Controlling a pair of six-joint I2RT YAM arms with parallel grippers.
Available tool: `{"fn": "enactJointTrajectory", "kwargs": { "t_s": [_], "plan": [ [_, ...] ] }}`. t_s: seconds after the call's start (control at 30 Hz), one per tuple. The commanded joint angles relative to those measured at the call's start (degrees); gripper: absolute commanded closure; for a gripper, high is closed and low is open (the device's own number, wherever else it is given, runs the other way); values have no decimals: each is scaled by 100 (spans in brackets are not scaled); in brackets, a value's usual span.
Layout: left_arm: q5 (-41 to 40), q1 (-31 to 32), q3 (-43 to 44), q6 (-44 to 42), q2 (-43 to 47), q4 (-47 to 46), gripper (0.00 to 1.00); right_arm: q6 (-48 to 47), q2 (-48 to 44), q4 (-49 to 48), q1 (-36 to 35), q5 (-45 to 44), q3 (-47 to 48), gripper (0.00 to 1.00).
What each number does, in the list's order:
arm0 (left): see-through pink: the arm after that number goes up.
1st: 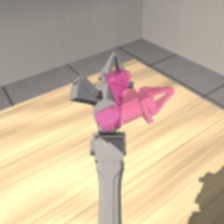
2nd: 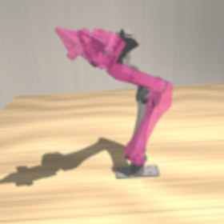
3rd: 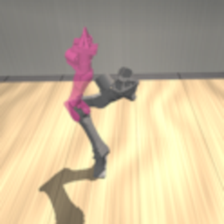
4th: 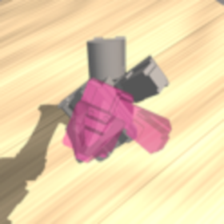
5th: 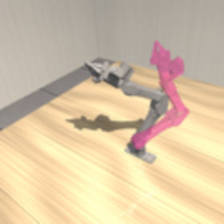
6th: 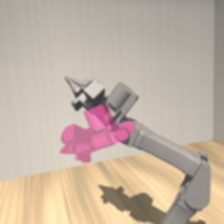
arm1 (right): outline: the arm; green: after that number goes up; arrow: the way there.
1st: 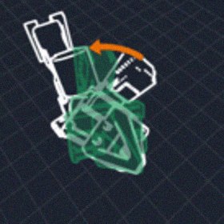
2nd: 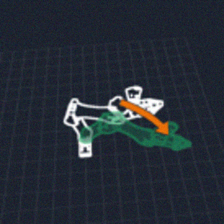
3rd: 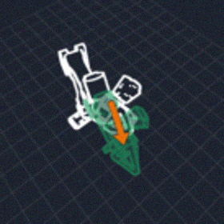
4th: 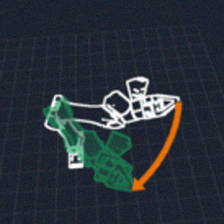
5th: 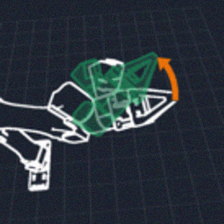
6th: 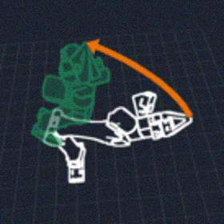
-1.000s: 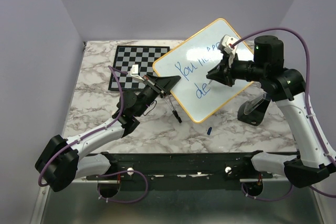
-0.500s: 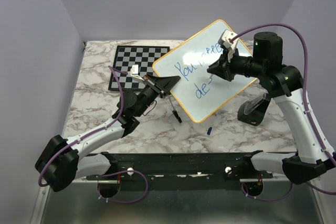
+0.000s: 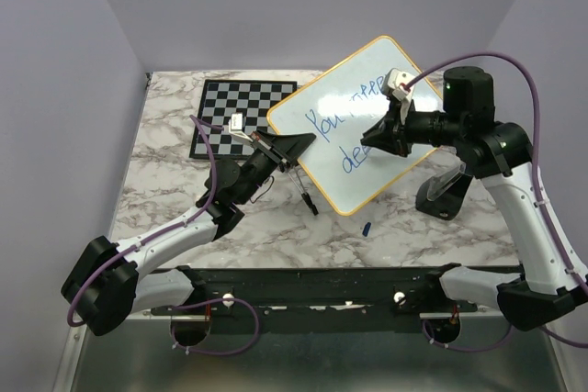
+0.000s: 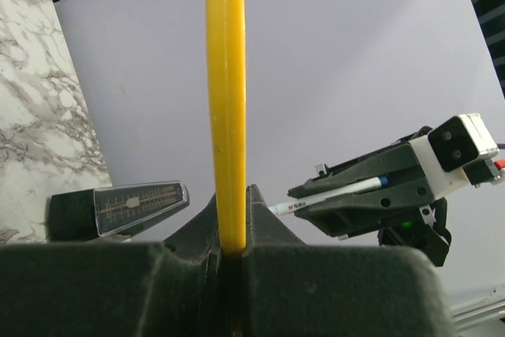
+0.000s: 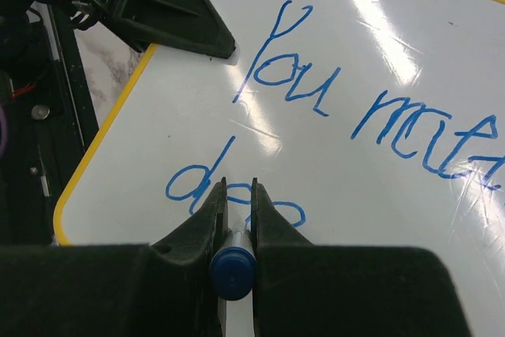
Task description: Write a sentence on the whiteboard
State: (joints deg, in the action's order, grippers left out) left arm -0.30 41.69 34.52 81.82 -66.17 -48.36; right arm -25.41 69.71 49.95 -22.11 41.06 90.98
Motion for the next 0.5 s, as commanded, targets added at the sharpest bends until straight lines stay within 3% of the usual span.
{"fn": "enactJointTrajectory", "kwargs": {
  "t_s": [0.0,0.27,0.37,0.47],
  "plan": [
    [21,-12,178,387,201,-1466,100,-131,-256,427,40,-176,-238,100],
    [21,-3,186,396,210,-1457,100,1,-195,138,339,-915,60,100],
    [29,-3,178,387,210,-1457,100,-52,-72,94,348,-566,385,99],
    [21,-3,169,387,219,-1466,100,71,25,102,348,313,701,99]
  ]
}}
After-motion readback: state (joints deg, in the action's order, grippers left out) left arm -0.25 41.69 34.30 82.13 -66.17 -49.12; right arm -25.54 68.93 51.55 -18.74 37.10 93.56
